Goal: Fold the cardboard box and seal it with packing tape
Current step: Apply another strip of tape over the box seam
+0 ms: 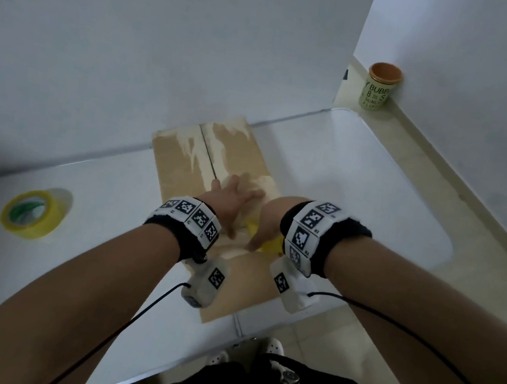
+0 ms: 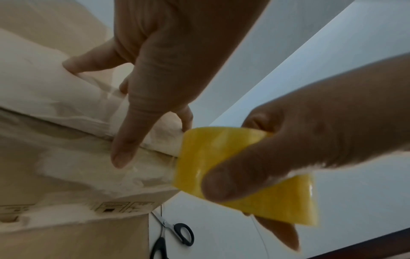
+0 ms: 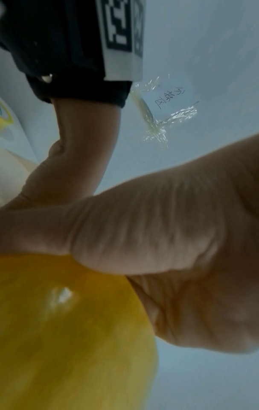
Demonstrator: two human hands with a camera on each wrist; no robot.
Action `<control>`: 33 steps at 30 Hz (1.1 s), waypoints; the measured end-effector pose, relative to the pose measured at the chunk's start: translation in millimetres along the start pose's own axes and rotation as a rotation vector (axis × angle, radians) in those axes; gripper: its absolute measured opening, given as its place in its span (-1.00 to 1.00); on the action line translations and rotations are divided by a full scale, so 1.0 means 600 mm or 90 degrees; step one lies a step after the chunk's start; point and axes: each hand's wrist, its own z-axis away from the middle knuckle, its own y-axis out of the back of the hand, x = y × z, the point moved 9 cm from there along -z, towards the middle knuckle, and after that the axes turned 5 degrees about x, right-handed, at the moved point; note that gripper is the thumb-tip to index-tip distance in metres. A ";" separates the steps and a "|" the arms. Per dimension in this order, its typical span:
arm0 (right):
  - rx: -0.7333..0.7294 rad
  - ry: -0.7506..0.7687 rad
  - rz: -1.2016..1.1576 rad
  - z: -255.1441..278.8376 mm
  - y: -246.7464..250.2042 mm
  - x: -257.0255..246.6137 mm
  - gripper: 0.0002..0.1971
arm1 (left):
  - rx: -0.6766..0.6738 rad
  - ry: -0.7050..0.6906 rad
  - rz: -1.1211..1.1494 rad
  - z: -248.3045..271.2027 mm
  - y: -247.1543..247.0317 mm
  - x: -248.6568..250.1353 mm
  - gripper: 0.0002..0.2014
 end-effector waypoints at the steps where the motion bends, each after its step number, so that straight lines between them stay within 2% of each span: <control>1: 0.022 -0.021 -0.002 0.000 0.001 0.011 -0.28 | -0.003 0.003 0.000 0.001 -0.001 -0.001 0.16; 2: 0.037 -0.065 -0.009 -0.013 -0.002 0.039 -0.18 | -0.003 0.007 -0.001 0.002 -0.001 -0.001 0.16; 3: 0.054 -0.104 -0.011 -0.016 -0.005 0.069 -0.21 | -0.004 0.009 -0.002 0.003 -0.001 0.000 0.17; 4: 0.045 -0.126 -0.048 0.004 -0.002 0.092 -0.34 | -0.007 0.011 0.003 0.005 0.000 0.001 0.17; 6: 0.041 -0.111 -0.102 0.024 -0.002 0.121 -0.50 | -0.010 0.019 0.018 0.005 -0.001 0.002 0.17; 7: 0.029 -0.097 -0.134 0.038 -0.002 0.127 -0.49 | -0.012 0.021 0.022 0.004 -0.001 0.002 0.16; 9: -0.038 -0.088 -0.079 0.035 -0.017 0.130 -0.51 | -0.019 0.026 0.024 0.002 -0.002 0.001 0.16; 11: -0.090 -0.048 -0.081 0.026 -0.030 0.114 -0.77 | -0.027 0.031 0.027 0.002 -0.003 0.000 0.16; 12: -0.092 -0.044 -0.104 0.029 -0.026 0.114 -0.76 | -0.028 0.031 0.025 0.003 -0.003 0.000 0.16; 14: -0.047 -0.025 -0.124 0.037 -0.005 0.119 -0.69 | -0.023 0.029 0.017 0.002 -0.001 0.001 0.17; 16: 0.069 -0.051 -0.128 0.025 0.006 0.135 -0.93 | -0.011 0.023 0.013 0.001 0.000 0.003 0.18; 18: 0.104 -0.084 -0.109 -0.009 0.010 0.148 -0.76 | -0.006 0.018 0.006 -0.001 0.000 0.003 0.18; 23: 0.153 -0.101 -0.099 -0.013 0.006 0.144 -0.80 | 0.001 0.014 0.005 0.001 -0.002 0.003 0.16; 26: 0.133 -0.138 -0.105 -0.048 -0.010 0.169 -0.62 | -0.004 0.015 0.010 0.002 -0.003 0.000 0.17; 33: 0.204 -0.134 -0.132 -0.019 -0.005 0.195 -0.68 | -0.013 0.021 0.020 -0.002 -0.006 0.000 0.17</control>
